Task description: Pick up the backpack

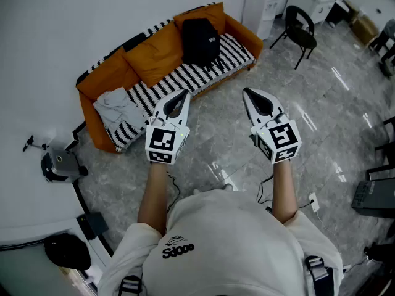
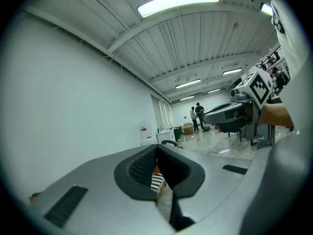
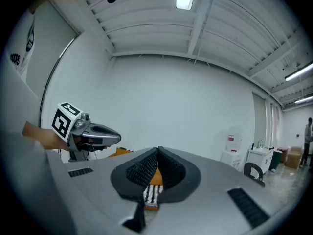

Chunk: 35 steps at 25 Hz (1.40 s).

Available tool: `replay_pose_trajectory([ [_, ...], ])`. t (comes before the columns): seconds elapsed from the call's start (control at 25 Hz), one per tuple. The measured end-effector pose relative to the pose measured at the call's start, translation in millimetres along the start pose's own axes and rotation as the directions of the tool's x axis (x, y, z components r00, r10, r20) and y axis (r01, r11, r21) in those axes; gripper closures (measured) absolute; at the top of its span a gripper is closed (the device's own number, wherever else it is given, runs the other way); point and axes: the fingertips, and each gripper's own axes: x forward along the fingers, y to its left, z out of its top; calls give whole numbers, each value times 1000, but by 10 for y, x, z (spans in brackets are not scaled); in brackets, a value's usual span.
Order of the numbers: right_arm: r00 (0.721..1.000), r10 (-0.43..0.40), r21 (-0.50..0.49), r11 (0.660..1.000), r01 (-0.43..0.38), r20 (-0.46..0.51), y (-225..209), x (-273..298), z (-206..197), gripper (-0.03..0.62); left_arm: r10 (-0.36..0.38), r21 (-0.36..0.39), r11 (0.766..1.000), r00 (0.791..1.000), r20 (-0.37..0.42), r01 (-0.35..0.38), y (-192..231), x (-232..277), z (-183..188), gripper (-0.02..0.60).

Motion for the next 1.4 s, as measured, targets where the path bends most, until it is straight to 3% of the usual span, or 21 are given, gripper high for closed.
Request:
replay_pose_trajectory([
  [0.52, 999, -22, 27, 999, 21, 37, -414, -186, -73, 562, 18, -7, 1000, 1000, -12, -18, -313, 211, 81, 561],
  [1.0, 993, 109, 120, 986, -114, 49, -902, -453, -384, 562, 65, -45, 997, 997, -46, -67, -832, 534, 3, 561],
  [1.4, 993, 114, 98, 988, -116, 24, -1096, 152, -545, 562, 53, -30, 998, 997, -61, -55, -457, 1052, -226, 561],
])
